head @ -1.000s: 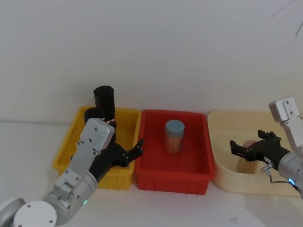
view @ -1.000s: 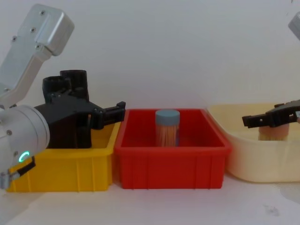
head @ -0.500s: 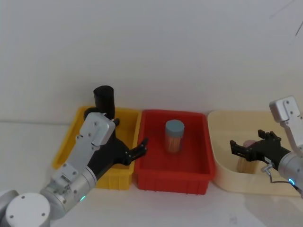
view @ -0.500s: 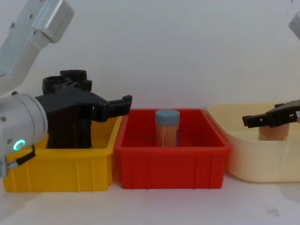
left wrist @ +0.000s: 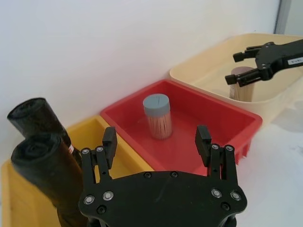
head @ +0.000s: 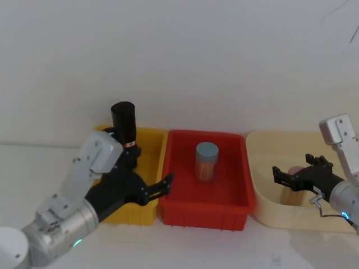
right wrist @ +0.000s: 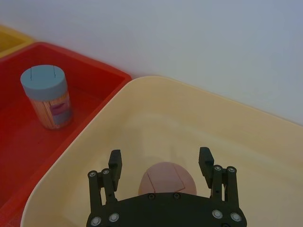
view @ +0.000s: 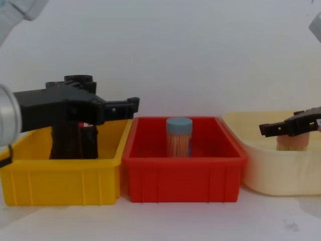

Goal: Pick up the garbage bag with the one hand and transfer it to the other hand.

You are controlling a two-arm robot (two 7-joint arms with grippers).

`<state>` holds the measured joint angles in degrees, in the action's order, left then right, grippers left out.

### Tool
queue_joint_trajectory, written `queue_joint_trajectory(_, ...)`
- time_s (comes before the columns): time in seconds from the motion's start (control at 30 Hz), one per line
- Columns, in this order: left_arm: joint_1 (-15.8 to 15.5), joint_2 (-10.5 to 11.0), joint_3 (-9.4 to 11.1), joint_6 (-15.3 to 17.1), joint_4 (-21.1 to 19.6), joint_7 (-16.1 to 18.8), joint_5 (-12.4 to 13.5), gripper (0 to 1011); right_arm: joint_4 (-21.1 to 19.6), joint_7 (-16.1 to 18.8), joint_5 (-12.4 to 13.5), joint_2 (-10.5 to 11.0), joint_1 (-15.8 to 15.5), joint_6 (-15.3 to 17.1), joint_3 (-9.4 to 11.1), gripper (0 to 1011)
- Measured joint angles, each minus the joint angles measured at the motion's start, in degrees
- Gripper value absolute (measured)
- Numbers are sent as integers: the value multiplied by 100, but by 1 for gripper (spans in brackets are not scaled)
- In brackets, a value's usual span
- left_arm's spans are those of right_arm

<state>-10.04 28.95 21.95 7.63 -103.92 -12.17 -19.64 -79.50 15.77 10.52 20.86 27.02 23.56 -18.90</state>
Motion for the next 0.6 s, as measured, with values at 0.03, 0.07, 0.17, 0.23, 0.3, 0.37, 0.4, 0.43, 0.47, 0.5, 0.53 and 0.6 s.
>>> queue_joint_trajectory(0.03, 39, 26, -27, 30, -47, -4, -21, 1002, 0, 0, 0, 0, 0, 0, 0, 1001)
queue_joint_trajectory(0.07, 80, 52, -54, 59, -94, -6, -42, 1001, 0, 0, 0, 0, 0, 0, 0, 1001)
queue_joint_trajectory(0.17, 246, 149, -170, 174, -275, -4, -111, 1001, 0, 0, 0, 0, 0, 0, 0, 1001)
queue_joint_trajectory(0.23, 377, 210, -257, 252, -407, 25, -146, 1002, 0, 0, 0, 0, 0, 0, 0, 1001)
queue_joint_trajectory(0.3, 469, 245, -319, 297, -493, 58, -159, 1001, 0, 0, 0, 0, 0, 0, 0, 1001)
queue_joint_trajectory(0.37, 578, 276, -397, 364, -592, 133, -172, 1002, 0, 0, 0, 0, 0, 0, 0, 1001)
queue_joint_trajectory(0.4, 614, 283, -423, 385, -623, 160, -174, 1001, 0, 0, 0, 0, 0, 0, 0, 1001)
queue_joint_trajectory(0.43, 697, 295, -478, 421, -689, 216, -174, 1002, 0, 0, 0, 0, 0, 0, 0, 1001)
queue_joint_trajectory(0.47, 727, 298, -501, 439, -713, 246, -175, 1002, 0, 0, 0, 0, 0, 0, 0, 1001)
queue_joint_trajectory(0.5, 756, 300, -525, 458, -738, 277, -174, 1001, 0, 0, 0, 0, 0, 0, 0, 1001)
queue_joint_trajectory(0.53, 786, 301, -548, 482, -762, 320, -172, 1001, 1, 0, 0, 0, 0, 0, 0, 1001)
queue_joint_trajectory(0.6, 873, 297, -620, 538, -829, 421, -162, 1001, 1, 0, 0, 0, 0, 0, 0, 1001)
